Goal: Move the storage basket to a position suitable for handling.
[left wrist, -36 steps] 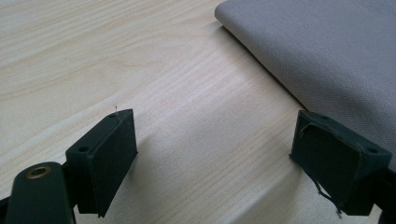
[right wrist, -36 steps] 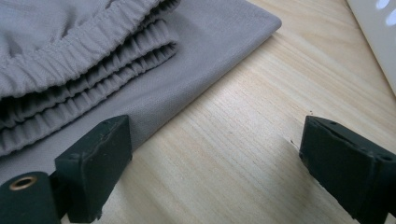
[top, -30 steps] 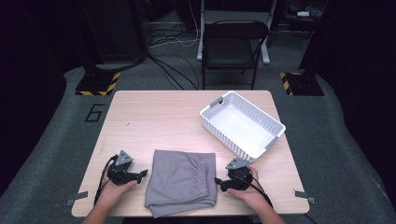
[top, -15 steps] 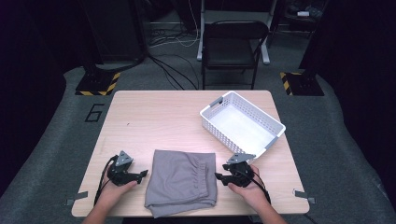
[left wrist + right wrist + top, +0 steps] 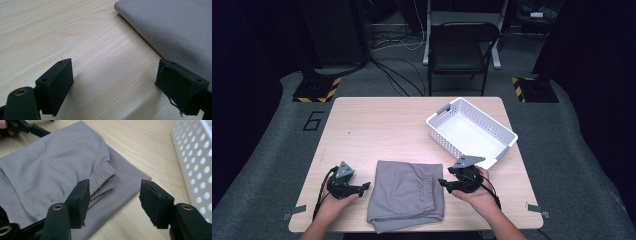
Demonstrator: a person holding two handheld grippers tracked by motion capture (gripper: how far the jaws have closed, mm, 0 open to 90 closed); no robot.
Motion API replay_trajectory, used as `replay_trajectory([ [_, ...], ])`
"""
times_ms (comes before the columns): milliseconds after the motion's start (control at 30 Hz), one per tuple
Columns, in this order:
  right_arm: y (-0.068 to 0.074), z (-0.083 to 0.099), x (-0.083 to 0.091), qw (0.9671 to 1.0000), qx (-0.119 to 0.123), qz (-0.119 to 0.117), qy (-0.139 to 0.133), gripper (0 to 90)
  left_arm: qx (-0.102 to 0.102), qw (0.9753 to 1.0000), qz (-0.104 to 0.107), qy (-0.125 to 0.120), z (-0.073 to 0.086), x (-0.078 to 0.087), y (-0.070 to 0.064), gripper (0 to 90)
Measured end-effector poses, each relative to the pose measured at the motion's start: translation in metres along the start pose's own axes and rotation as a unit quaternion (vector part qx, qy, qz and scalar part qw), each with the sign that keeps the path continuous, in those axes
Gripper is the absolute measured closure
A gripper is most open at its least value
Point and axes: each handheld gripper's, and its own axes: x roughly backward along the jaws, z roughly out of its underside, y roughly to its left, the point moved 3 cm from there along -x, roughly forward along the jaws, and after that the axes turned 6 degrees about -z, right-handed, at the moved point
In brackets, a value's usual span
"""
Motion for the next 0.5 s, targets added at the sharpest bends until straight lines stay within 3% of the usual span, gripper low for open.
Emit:
replay_trajectory([
  [100,-0.003,-0.004,0.002,0.9998,-0.018,-0.002,0.004,47.9,0.000,1.0000,0.000,0.000,0.000,0.000,0.000,14.2],
  [233,-0.007,-0.006,0.005,0.9999,-0.003,0.010,-0.003,48.2,0.001,1.0000,0.000,0.000,0.000,0.000,0.000,14.2],
  [300,-0.008,-0.008,0.007,0.9999,-0.009,0.012,-0.003,47.1,0.001,1.0000,0.000,0.000,0.000,0.000,0.000,14.2],
  [433,-0.013,-0.009,0.012,0.9992,-0.010,0.038,-0.001,46.4,0.001,1.0000,0.001,0.000,0.000,0.000,0.000,14.2],
  [500,-0.016,-0.009,0.014,0.9991,-0.027,0.033,-0.003,49.7,0.001,1.0000,0.001,0.000,0.000,0.000,0.000,14.2],
])
